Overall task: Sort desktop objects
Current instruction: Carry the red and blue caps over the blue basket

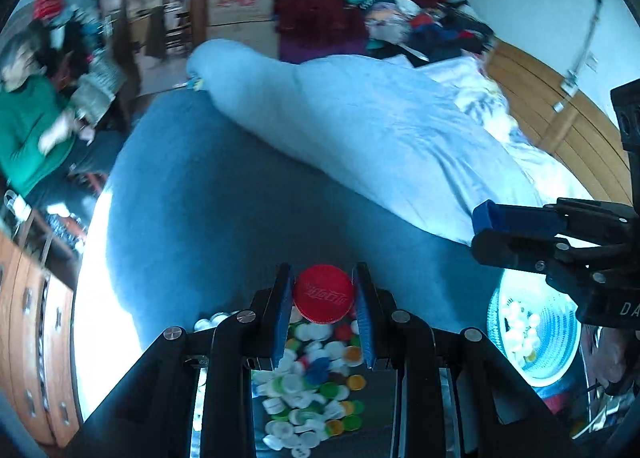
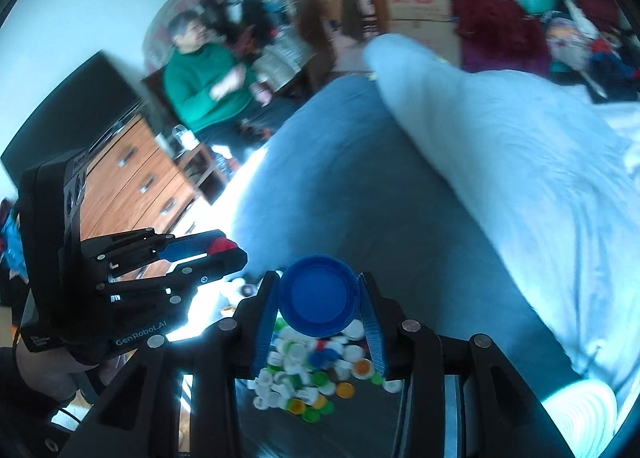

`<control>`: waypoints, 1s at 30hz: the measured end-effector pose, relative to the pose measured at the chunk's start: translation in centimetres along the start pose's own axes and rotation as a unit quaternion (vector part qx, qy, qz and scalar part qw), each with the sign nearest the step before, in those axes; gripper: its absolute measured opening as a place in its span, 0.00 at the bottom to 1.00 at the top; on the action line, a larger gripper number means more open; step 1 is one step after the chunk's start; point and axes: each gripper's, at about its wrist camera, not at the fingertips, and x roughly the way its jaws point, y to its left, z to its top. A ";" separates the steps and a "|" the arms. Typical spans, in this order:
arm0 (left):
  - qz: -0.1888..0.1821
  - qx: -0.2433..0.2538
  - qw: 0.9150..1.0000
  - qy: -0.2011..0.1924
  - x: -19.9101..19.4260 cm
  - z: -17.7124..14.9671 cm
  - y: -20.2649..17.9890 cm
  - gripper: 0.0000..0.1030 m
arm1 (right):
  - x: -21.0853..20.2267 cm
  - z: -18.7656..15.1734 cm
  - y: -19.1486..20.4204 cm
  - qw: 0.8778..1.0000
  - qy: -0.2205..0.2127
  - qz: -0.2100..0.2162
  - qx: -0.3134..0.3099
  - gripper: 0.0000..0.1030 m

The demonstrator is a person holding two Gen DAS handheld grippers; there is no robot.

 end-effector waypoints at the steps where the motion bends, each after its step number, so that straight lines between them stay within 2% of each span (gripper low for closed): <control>1: -0.005 0.007 1.000 0.000 0.1 0.3 -0.8 0.24 | -0.6 -0.2 -0.6 1.000 -0.004 -0.007 0.007 0.42; 8: -0.053 0.073 0.996 0.013 1.1 2.7 -8.2 0.24 | -6.3 -2.6 -6.5 0.995 -0.032 -0.060 0.070 0.42; 15: -0.107 0.138 0.984 0.036 3.7 4.2 -17.2 0.24 | -12.1 -6.4 -13.2 0.981 -0.048 -0.124 0.140 0.42; 23: -0.165 0.211 0.961 0.066 6.6 4.5 -28.0 0.24 | -18.3 -11.8 -20.2 0.955 -0.055 -0.196 0.217 0.42; 30: -0.193 0.262 0.941 0.093 8.6 3.9 -36.2 0.24 | -21.6 -16.2 -25.1 0.930 -0.043 -0.239 0.277 0.42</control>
